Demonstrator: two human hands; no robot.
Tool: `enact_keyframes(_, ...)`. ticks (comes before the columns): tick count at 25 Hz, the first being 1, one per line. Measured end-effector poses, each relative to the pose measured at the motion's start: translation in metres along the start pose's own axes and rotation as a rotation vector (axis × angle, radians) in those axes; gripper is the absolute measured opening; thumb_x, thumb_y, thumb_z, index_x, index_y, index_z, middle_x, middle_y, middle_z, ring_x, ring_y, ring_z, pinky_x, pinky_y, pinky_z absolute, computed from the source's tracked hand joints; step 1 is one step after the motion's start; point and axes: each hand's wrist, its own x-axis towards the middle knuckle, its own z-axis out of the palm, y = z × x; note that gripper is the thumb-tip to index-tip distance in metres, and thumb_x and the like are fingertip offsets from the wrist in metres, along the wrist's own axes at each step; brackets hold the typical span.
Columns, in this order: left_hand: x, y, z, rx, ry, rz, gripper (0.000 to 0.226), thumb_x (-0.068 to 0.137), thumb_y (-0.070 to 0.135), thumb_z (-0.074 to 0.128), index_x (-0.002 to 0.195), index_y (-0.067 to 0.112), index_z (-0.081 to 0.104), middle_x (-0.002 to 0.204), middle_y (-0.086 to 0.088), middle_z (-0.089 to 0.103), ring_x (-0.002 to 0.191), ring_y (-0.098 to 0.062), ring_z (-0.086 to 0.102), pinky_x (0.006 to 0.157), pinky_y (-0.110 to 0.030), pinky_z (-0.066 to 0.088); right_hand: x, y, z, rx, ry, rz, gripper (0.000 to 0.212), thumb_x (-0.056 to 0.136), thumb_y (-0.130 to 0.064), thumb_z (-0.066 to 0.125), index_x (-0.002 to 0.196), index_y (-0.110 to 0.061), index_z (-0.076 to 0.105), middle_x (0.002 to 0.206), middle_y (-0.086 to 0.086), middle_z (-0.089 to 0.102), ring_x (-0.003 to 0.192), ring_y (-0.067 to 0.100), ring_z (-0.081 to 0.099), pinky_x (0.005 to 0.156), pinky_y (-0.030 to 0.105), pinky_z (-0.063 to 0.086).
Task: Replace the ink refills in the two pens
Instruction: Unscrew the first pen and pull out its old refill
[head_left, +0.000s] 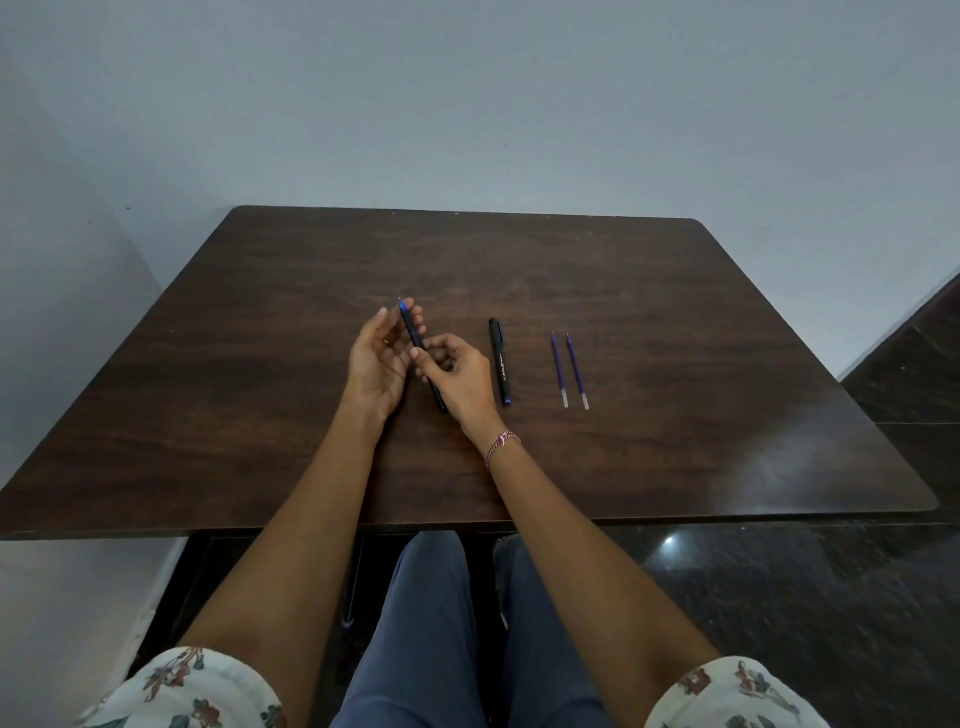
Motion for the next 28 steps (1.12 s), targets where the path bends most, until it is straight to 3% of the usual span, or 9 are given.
enact_keyframes(3,-0.0004,0.0006,0.0009,-0.012,-0.025,-0.007,0.026,0.095,0.012,0.046,0.112,0.001,0.063,0.100,-0.008,0.071,0.096,-0.015,0.067,0.081,-0.024,0.055,0.0009,0.0001,0.0006,0.011,0.029,-0.003,0.015,0.088,-0.015,0.068,0.098,-0.004,0.066,0.073,0.004,0.067,0.065,0.009,0.062,0.072,0.025,0.054)
enact_keyframes(9,-0.0005,0.0002,0.0020,0.022,0.019,0.022,0.020,0.092,0.005,0.051,0.104,0.006,0.067,0.087,-0.004,0.074,0.079,-0.010,0.069,0.068,-0.021,0.056,0.0012,0.0009,0.0018,-0.041,-0.004,-0.013,0.011,0.087,-0.019,0.068,0.096,-0.011,0.066,0.070,-0.006,0.065,0.061,0.000,0.060,0.067,0.018,0.052)
enact_keyframes(12,-0.0003,0.0005,0.0016,0.008,0.049,0.024,0.019,0.091,0.003,0.053,0.102,0.009,0.068,0.084,-0.003,0.073,0.078,-0.009,0.068,0.063,-0.020,0.055,0.0009,0.0017,0.0025,-0.056,-0.009,-0.010,0.012,0.087,-0.020,0.068,0.096,-0.013,0.066,0.071,-0.005,0.066,0.061,0.002,0.061,0.067,0.020,0.053)
enact_keyframes(16,-0.0009,0.0006,0.0037,0.043,0.036,0.057,0.022,0.089,0.003,0.057,0.102,0.018,0.068,0.087,0.001,0.067,0.073,-0.007,0.064,0.064,-0.020,0.055,0.0008,0.0008,0.0025,-0.040,0.003,0.003,0.011,0.086,-0.019,0.069,0.094,-0.013,0.066,0.071,-0.001,0.067,0.062,0.007,0.062,0.070,0.027,0.054)
enact_keyframes(21,-0.0021,0.0024,-0.0001,-0.074,-0.026,0.010,0.027,0.093,0.002,0.044,0.111,0.008,0.064,0.100,-0.007,0.073,0.093,-0.014,0.069,0.080,-0.022,0.055,-0.0010,-0.0005,0.0020,-0.061,0.006,0.000,0.013,0.085,-0.019,0.070,0.095,-0.010,0.066,0.077,0.012,0.070,0.066,0.013,0.063,0.071,0.031,0.054)
enact_keyframes(28,-0.0013,0.0013,0.0000,0.014,0.001,0.043,0.027,0.090,-0.001,0.053,0.108,0.015,0.065,0.090,0.000,0.072,0.082,-0.007,0.067,0.074,-0.020,0.056,-0.0016,-0.0020,0.0013,-0.064,0.016,0.012,0.014,0.086,-0.018,0.070,0.095,-0.008,0.066,0.080,0.020,0.069,0.067,0.017,0.061,0.070,0.033,0.053)
